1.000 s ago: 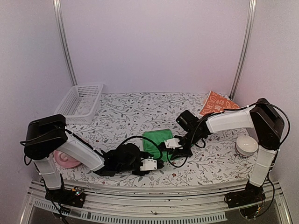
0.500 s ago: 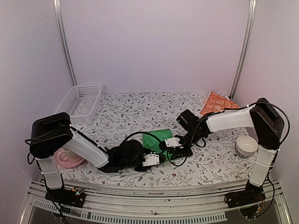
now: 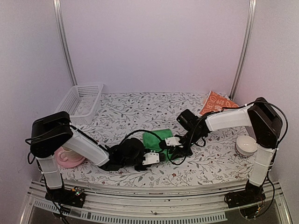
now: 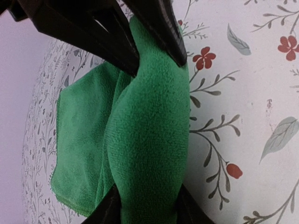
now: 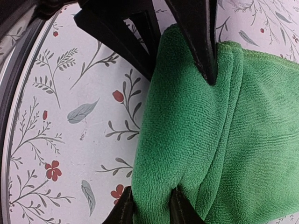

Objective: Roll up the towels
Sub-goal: Roll the towel at the center of the board.

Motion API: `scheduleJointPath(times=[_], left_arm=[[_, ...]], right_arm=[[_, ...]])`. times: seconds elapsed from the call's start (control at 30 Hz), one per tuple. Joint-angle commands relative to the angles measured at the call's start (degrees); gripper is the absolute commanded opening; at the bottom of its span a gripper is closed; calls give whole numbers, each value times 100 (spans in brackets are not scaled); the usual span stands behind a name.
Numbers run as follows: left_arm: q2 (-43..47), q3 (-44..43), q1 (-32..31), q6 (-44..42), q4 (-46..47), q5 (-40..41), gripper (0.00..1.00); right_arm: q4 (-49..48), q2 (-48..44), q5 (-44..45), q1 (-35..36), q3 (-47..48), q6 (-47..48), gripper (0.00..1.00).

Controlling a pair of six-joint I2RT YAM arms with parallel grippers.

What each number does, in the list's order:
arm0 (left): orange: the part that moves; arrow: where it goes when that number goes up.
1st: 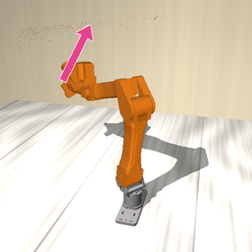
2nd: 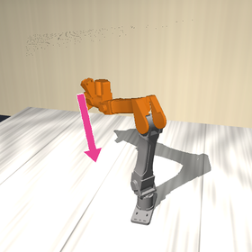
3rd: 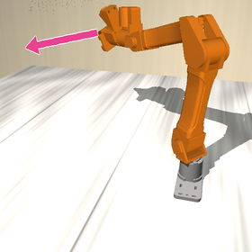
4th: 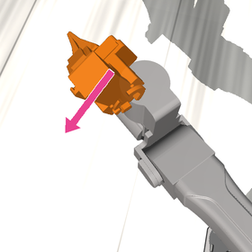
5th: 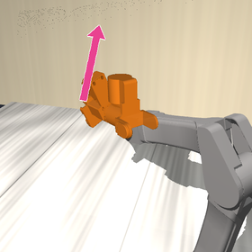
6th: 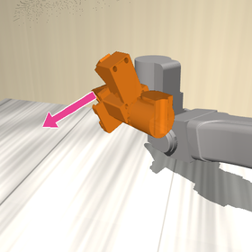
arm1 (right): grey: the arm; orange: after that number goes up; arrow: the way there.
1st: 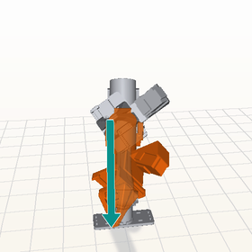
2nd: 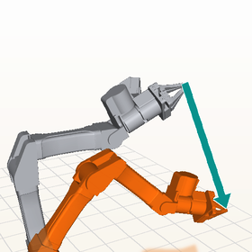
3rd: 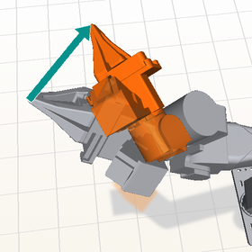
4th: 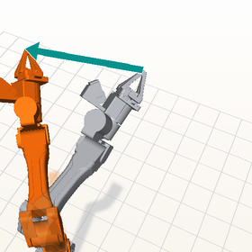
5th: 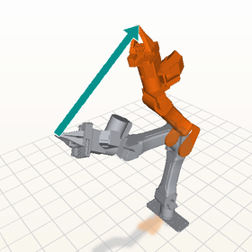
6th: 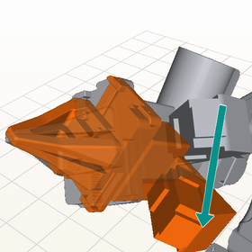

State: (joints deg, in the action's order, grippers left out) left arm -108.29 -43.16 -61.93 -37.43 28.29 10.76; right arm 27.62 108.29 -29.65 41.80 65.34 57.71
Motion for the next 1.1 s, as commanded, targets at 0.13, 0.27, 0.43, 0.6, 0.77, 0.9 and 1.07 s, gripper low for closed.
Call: scheduleJointPath(times=[0.13,0.27,0.43,0.6,0.77,0.9,1.07], left_arm=[[-166,70,138,157,-497,-101,36],[-166,66,151,170,-515,-119,35],[-149,61,161,206,-557,-135,33],[-155,73,182,251,-527,-191,33],[-134,79,192,262,-544,-236,34],[-172,41,191,297,-585,-264,33],[-279,-40,210,272,-638,-303,28]], right_arm=[[277,302,28,-53,75,-127,27],[273,315,51,-58,81,-146,29],[279,272,62,-58,75,-143,31],[275,256,112,-55,86,-146,31],[251,165,185,-84,82,-136,32],[236,67,171,-118,58,-155,35],[226,35,172,-199,48,-138,37]])
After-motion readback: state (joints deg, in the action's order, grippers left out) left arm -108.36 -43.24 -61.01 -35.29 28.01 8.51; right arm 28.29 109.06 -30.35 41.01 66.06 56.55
